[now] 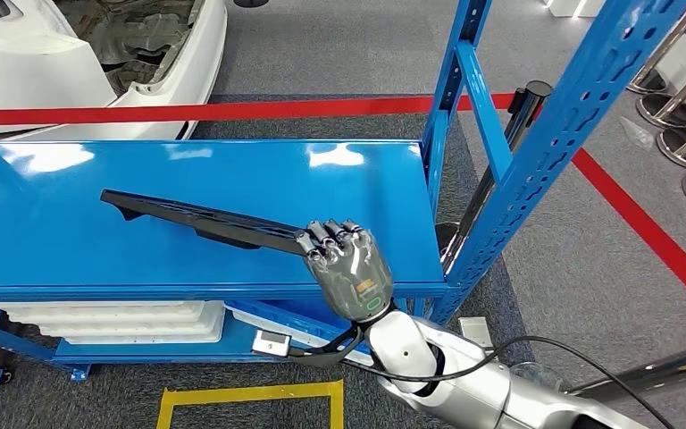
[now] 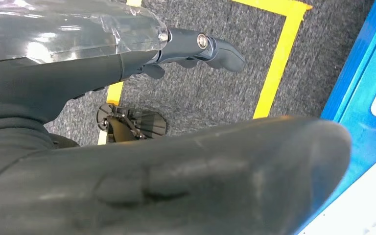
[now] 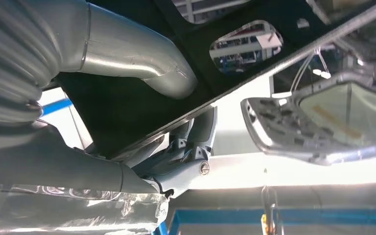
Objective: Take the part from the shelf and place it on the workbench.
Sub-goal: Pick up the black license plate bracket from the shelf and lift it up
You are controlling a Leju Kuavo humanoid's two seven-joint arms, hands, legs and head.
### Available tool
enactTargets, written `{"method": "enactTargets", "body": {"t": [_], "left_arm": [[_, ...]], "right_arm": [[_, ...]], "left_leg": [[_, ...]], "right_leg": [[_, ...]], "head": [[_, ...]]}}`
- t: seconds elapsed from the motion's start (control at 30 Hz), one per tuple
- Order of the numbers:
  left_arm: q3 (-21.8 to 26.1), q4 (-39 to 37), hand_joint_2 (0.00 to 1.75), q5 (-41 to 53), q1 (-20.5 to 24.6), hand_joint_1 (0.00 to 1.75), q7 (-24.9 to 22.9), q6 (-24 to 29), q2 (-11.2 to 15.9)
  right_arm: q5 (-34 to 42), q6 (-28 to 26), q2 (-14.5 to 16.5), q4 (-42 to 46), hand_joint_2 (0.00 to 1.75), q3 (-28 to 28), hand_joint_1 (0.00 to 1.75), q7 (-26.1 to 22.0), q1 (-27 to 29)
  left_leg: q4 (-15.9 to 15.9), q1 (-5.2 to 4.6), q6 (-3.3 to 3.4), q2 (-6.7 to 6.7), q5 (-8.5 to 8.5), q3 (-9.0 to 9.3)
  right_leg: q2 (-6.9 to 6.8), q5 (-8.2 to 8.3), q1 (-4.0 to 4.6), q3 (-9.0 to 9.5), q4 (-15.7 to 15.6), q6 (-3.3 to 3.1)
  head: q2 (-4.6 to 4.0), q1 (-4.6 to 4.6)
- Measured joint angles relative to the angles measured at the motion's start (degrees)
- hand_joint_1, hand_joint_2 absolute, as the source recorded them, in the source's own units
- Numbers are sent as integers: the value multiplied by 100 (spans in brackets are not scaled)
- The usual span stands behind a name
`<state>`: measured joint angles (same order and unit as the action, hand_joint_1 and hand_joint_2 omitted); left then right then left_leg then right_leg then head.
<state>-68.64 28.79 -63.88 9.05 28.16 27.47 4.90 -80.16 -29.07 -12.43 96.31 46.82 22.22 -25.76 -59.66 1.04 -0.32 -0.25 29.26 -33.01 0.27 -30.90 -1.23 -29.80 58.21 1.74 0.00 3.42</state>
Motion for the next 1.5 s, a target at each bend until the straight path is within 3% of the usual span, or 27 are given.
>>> {"method": "enactTargets", "body": {"t": [0.6,1.03,1.5], "left_arm": [[-5,0,0,-82,37,0,-77,-173,0],[17,-20,0,-326,78,0,165,-215,0],[56,-73,0,-316,191,0,281,-181,-11]], "right_arm": [[-38,167,-35,645,175,-234,175,333,-164],[-11,709,-75,776,175,-310,175,438,-846],[13,953,11,764,175,-132,175,373,-1490]], "left_leg": [[0,0,0,0,0,-1],[0,0,0,-1,0,-2],[0,0,0,-3,0,-4]], "right_leg": [[0,0,0,-1,0,0],[0,0,0,1,0,0],[-2,0,0,1,1,0]], "head": [[0,-1],[0,0],[0,0]]}}
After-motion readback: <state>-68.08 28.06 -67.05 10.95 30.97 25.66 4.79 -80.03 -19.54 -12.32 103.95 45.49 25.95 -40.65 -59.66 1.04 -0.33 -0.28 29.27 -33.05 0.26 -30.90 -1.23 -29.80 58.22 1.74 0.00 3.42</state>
